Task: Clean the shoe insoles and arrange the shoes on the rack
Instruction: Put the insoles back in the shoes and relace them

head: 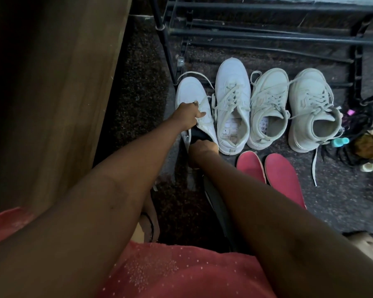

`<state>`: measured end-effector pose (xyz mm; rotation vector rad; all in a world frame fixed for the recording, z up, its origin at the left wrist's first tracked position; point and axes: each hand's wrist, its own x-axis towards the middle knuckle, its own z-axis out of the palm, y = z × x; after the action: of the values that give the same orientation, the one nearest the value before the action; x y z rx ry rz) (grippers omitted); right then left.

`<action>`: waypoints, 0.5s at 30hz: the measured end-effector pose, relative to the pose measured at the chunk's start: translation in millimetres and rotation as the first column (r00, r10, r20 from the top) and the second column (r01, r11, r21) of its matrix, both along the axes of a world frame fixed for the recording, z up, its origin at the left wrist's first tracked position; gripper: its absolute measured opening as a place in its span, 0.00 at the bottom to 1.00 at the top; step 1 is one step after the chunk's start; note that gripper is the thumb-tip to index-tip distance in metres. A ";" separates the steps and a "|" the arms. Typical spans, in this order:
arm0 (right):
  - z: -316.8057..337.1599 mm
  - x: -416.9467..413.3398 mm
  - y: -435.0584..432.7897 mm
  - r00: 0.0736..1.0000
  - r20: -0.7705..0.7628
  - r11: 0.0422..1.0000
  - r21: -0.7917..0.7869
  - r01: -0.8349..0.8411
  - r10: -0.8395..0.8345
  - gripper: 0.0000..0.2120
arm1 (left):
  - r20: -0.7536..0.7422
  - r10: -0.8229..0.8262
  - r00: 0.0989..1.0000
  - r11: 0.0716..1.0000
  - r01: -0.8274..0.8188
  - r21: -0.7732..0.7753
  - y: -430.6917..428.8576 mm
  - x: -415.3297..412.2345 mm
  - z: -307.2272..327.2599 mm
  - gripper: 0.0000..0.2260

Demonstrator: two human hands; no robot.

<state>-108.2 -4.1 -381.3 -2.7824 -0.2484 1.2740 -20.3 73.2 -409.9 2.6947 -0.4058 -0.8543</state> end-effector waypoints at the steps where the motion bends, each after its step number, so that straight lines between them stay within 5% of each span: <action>1: -1.1 -2.0 0.9 1.000 0.026 1.000 0.009 -0.004 0.003 0.15 | 0.002 -0.002 1.000 1.000 0.002 0.004 0.2 0.0 -0.9 0.24; 5: -4.5 -10.8 3.4 0.996 0.084 0.999 -0.011 -0.040 0.041 0.13 | 0.006 0.004 1.000 1.000 -0.004 0.007 -1.5 -0.6 -1.7 0.24; 15: 9.4 9.1 -5.2 0.992 -0.109 0.998 0.012 -0.057 0.058 0.15 | 0.017 0.019 1.000 1.000 -0.019 0.016 -1.9 -2.6 -3.1 0.25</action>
<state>-99.1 -9.2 -371.9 -2.7056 -0.3282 1.4282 -22.9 71.3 -413.0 2.7181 -0.3780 -0.8333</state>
